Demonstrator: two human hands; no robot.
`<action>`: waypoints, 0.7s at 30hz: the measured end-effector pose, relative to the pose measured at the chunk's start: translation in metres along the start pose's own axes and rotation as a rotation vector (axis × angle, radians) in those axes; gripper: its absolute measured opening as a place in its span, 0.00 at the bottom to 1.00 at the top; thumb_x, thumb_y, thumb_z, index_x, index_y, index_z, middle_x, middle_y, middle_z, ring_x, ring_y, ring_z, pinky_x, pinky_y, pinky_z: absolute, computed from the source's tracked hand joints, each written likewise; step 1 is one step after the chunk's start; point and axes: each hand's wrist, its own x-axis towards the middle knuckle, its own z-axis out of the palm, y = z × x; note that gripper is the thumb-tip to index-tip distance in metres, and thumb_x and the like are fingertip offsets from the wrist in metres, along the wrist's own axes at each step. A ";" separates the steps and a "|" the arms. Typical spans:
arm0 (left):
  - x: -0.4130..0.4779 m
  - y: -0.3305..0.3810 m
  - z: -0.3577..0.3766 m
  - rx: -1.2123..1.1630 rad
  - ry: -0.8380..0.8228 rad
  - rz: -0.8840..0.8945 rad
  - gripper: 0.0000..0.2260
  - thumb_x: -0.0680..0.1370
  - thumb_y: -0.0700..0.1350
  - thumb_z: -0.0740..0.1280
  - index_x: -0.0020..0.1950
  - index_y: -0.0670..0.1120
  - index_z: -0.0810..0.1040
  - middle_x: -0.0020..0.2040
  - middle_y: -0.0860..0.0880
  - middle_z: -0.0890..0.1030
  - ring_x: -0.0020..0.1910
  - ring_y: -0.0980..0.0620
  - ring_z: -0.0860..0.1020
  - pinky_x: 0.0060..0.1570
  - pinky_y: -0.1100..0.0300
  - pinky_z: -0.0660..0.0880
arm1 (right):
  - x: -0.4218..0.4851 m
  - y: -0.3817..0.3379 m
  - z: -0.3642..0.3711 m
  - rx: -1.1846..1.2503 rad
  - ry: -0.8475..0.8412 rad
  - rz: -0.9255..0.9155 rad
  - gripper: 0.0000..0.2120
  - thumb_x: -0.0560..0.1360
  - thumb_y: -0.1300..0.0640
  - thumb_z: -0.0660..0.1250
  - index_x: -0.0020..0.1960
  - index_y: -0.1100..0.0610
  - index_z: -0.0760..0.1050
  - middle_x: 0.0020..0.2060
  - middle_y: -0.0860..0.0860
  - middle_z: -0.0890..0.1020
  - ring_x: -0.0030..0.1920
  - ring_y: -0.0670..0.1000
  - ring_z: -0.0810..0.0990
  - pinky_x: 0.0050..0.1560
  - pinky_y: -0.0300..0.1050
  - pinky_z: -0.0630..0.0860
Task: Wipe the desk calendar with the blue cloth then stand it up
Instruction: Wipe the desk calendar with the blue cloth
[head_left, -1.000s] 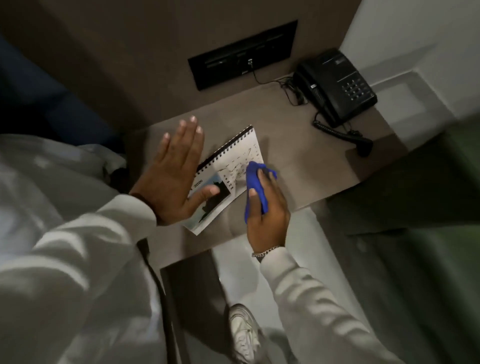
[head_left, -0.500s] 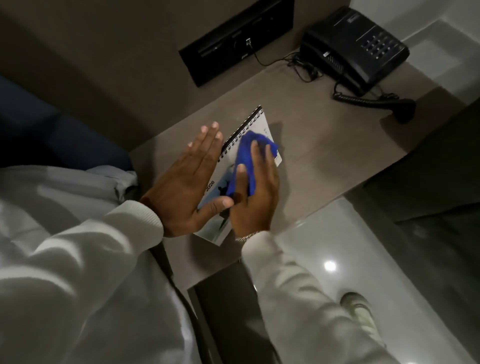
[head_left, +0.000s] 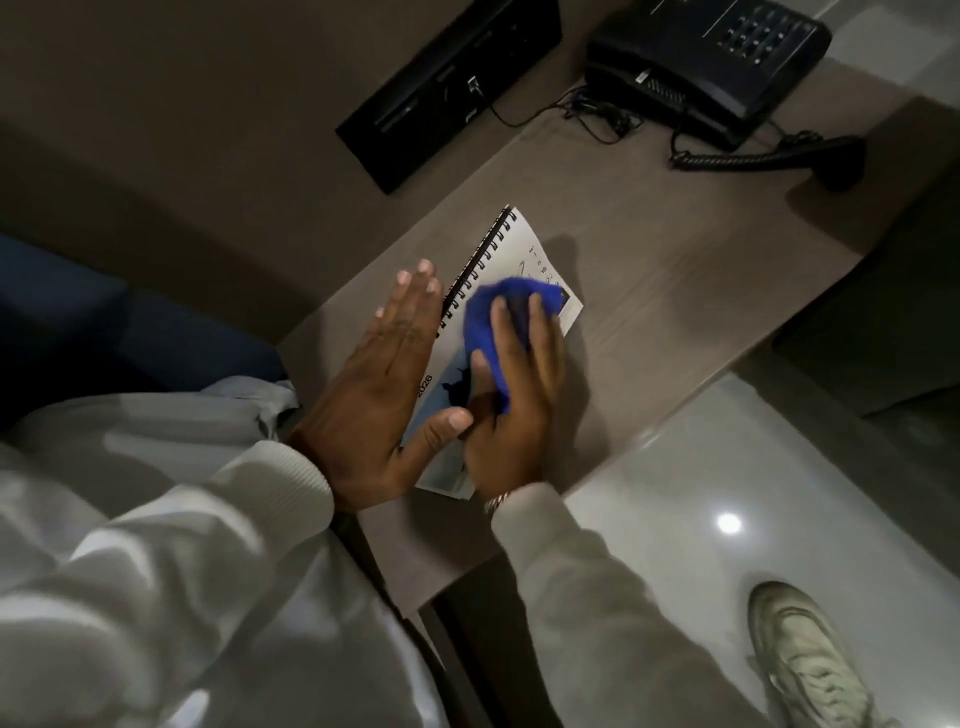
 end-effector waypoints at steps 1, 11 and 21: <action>0.000 0.000 0.000 -0.001 -0.001 -0.005 0.42 0.78 0.67 0.48 0.79 0.39 0.39 0.81 0.41 0.40 0.81 0.45 0.39 0.78 0.38 0.50 | 0.011 0.000 0.001 0.000 0.018 0.038 0.22 0.80 0.60 0.62 0.74 0.55 0.65 0.77 0.59 0.64 0.79 0.62 0.58 0.75 0.66 0.63; -0.001 -0.002 0.002 0.048 0.018 0.047 0.43 0.77 0.67 0.49 0.79 0.38 0.40 0.81 0.40 0.40 0.81 0.44 0.40 0.78 0.39 0.47 | -0.053 0.008 0.004 -0.076 0.052 0.026 0.26 0.77 0.65 0.67 0.72 0.55 0.64 0.73 0.63 0.68 0.75 0.68 0.63 0.81 0.50 0.52; 0.001 0.002 -0.001 0.061 -0.013 0.016 0.44 0.77 0.69 0.47 0.79 0.38 0.41 0.81 0.39 0.41 0.81 0.44 0.40 0.78 0.37 0.48 | 0.027 -0.005 -0.002 0.001 0.097 0.105 0.23 0.80 0.60 0.65 0.73 0.52 0.63 0.74 0.62 0.69 0.76 0.65 0.64 0.75 0.55 0.61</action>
